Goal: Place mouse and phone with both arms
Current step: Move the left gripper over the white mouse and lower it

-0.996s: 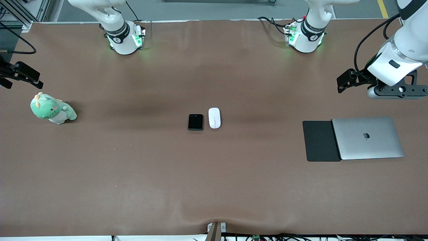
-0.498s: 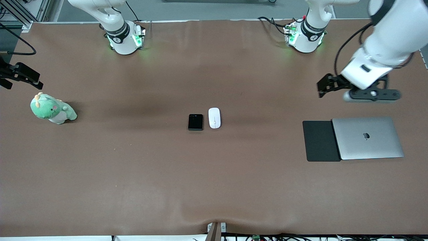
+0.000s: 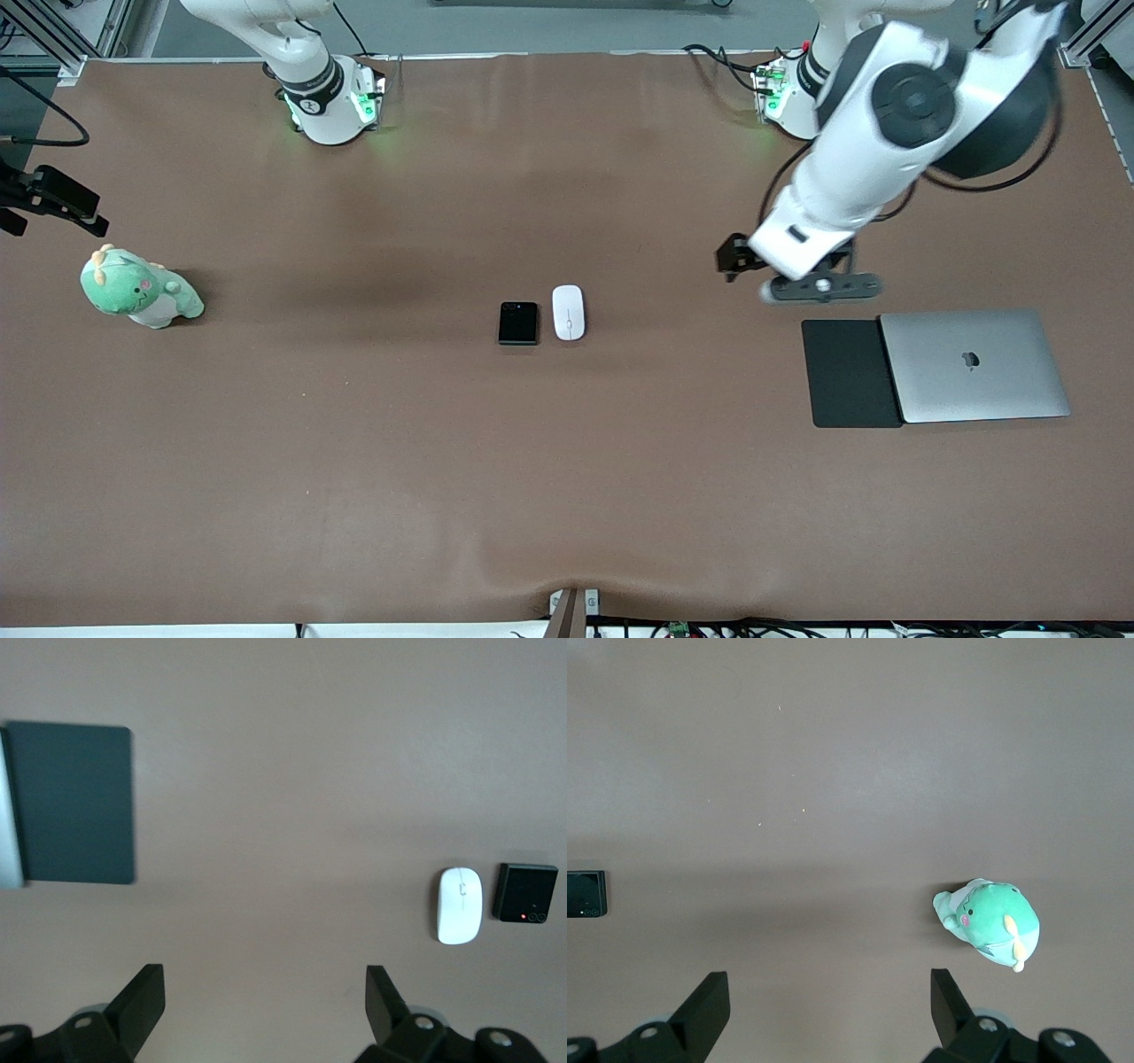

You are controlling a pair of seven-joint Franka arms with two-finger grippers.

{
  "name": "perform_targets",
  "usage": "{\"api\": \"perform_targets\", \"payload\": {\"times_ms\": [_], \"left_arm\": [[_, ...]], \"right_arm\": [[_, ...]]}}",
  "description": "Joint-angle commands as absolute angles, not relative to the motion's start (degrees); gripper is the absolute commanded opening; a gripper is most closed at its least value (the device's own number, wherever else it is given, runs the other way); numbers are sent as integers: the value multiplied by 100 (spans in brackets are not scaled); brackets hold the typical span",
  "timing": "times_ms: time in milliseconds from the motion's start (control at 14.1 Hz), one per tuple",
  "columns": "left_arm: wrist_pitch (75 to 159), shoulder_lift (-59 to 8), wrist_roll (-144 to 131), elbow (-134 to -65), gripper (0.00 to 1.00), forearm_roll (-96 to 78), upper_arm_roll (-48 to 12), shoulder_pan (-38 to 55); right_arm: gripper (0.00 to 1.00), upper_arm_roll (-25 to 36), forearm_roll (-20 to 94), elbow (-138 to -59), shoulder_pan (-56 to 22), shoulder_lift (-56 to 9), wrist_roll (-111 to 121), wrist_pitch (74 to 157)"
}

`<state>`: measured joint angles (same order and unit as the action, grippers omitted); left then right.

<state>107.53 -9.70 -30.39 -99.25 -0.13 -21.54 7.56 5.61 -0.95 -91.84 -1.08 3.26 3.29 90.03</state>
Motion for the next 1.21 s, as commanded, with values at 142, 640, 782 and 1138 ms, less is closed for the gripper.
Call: {"api": "perform_targets", "payload": {"times_ms": [142, 640, 782, 1138], "left_arm": [[11301, -1738, -4120, -9783, 100, 465, -2188, 1475], [12197, -3197, -5658, -9272, 100, 1035, -2162, 2292], [12497, -3471, -6211, -9272, 100, 1475, -2127, 2452], [12989, -3963, -6776, -9194, 100, 1793, -2118, 2698]], "right_arm": [[100, 518, -44, -9062, -18, 237, 422, 8930], [100, 519, -44, -9062, -26, 220, 439, 8930], [100, 518, -44, -9070, -18, 211, 440, 8938], [100, 510, -35, -9088, -9, 211, 440, 8938]]}}
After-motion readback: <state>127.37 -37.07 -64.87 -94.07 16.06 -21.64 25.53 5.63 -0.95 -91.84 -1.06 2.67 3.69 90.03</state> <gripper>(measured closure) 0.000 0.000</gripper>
